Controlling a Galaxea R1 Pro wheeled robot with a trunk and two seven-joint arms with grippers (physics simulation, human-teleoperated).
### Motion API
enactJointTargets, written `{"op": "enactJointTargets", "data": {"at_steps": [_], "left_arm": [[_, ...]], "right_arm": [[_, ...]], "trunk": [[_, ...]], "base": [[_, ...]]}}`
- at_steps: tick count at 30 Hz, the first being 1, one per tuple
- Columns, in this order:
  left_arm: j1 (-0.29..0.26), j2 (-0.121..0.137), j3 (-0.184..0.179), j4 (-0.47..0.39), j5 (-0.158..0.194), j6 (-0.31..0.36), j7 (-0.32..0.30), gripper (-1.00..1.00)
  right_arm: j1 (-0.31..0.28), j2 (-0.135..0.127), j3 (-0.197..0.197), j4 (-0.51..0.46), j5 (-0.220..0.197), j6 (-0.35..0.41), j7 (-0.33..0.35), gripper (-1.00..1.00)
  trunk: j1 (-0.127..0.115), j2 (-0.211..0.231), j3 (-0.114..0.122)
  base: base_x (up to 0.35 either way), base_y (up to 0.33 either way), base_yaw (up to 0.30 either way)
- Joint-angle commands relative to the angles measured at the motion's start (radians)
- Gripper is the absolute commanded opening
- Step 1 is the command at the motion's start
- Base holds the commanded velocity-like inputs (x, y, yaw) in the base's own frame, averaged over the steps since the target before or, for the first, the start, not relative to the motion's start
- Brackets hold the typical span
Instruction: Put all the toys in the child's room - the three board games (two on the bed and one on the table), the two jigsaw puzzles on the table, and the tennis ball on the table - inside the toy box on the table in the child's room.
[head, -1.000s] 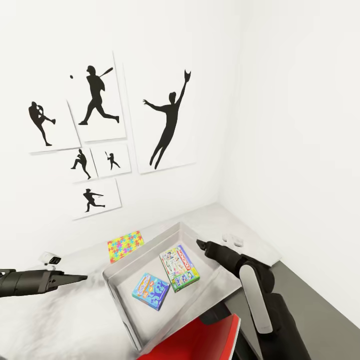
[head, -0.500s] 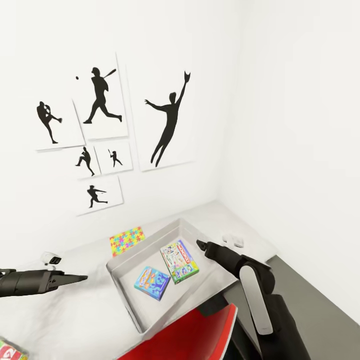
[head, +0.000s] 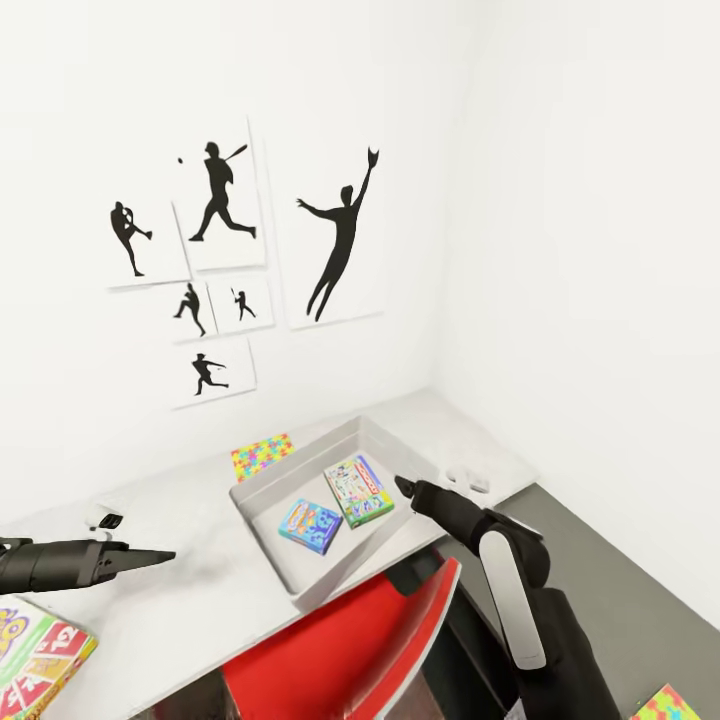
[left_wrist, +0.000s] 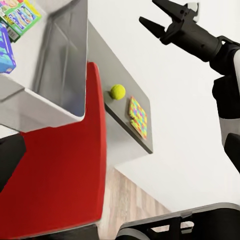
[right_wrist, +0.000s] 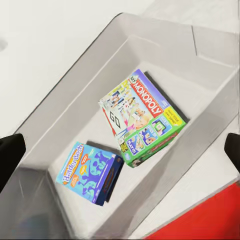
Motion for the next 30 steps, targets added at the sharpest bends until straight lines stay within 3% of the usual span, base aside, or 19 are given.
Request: {"op": "enactJointTargets", "data": {"at_steps": [1,14,30], "left_arm": [[-0.001,0.001,-0.004,0.000,0.005,0.011,-0.002,1.00],[-0.001,0.002,-0.004,0.000,0.005,0.009,-0.002,1.00],[-0.001,0.000,-0.003,0.006,0.006,0.005,-0.002,1.00]], "right_arm": [[-0.001,0.000,0.000,-0.001,-0.011,-0.001,-0.010,1.00],[-0.001,-0.003,0.001,0.002,-0.011,-0.007,-0.010,1.00],[0.001,-0.012,0.002,0.002,-0.009,-0.009,0.030,1.00]], "trunk": [[0.000,-0.002,-0.002],[0.000,-0.002,-0.002],[0.000,-0.002,-0.002]], "base": [[-0.295,0.000,0.000],[-0.283,0.000,0.000],[-0.021,0.000,0.000]]}}
